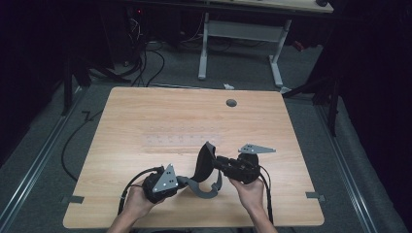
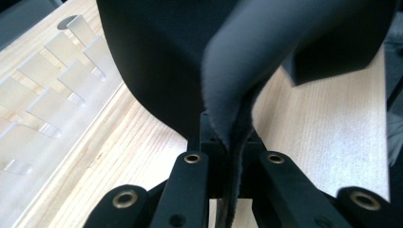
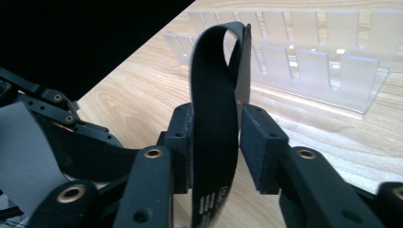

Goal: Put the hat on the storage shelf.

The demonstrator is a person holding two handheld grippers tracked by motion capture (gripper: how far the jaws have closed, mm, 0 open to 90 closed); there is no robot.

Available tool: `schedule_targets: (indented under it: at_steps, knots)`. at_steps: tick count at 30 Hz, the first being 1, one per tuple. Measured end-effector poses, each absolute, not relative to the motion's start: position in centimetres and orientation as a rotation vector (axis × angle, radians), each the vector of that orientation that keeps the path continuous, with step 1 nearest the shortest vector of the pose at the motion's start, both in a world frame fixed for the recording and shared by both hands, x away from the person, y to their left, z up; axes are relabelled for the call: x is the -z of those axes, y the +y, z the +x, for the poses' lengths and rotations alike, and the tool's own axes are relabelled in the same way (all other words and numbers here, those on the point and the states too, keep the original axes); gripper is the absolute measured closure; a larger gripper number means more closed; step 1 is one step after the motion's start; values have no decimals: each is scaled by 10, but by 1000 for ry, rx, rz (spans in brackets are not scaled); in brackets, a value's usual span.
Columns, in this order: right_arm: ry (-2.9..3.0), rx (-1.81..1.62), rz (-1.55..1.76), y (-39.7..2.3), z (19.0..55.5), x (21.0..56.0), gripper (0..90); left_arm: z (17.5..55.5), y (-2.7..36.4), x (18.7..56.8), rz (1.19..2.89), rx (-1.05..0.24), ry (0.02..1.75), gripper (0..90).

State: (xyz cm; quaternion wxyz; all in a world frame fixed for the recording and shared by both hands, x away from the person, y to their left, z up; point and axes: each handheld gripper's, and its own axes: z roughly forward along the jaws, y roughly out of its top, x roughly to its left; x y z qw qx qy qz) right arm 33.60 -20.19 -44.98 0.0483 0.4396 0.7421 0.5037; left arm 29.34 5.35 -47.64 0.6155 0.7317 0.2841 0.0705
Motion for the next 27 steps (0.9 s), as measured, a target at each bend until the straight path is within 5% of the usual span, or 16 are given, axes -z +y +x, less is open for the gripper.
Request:
schedule_targets:
  at_steps: [27]
  knots:
    - [2092,-1138,1431,-247,338,505,479,311,92,456,1471,-136,826,864]
